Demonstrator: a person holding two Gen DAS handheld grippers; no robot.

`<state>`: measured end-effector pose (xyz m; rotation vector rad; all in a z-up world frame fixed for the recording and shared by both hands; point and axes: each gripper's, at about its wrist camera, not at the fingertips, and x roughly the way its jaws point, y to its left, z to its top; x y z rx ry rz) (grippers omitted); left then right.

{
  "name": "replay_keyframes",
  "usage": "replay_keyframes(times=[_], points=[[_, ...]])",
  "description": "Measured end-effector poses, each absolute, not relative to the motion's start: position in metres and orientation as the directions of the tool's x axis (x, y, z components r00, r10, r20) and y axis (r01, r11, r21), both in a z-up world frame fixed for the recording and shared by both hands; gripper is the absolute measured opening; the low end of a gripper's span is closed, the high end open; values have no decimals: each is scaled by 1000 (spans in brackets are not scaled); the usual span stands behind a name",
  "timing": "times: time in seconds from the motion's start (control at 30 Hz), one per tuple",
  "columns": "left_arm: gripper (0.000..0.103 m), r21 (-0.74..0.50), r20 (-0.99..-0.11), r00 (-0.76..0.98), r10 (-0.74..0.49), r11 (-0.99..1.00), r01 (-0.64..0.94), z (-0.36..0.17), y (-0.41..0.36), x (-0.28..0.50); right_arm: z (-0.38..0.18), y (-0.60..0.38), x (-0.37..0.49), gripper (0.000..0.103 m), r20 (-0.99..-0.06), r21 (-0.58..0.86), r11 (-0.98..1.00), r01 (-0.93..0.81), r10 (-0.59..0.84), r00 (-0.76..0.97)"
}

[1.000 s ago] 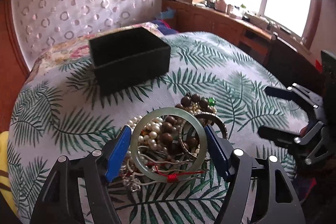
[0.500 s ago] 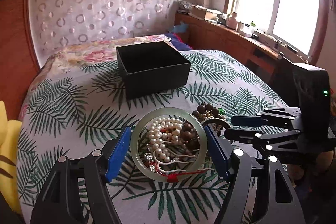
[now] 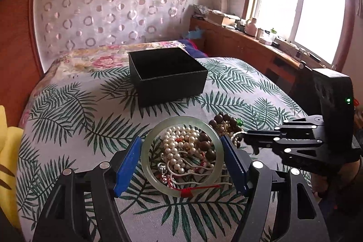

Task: Organize jewelry
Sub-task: 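Grasp the jade bangle with the left tool while the right grasps the dark metal bangle, then carry both bangles into the black box and open both tools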

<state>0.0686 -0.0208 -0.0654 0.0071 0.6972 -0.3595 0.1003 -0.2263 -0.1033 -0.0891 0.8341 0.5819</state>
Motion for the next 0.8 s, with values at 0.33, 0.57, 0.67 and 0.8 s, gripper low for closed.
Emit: replay_keyframes(times=[0.33,0.57,0.67,0.8], points=[[68,-66,-614,731,-297,943,327,-49,-29,94,-67,-236,128,5,-660,41,851,-524,417,625],[68,-31,-610,743,-277,944,327,-36,-37,131,-49,-247,166,5,-625,6,871,-492,387,678],[68,-25,-611,743,-273,945,326,-34,-39,147,-44,-249,178,5,-616,1,875,-484,382,690],[68,-36,-618,738,-271,947,318,-32,-40,167,-39,-252,189,5,-606,-9,877,-480,377,700]])
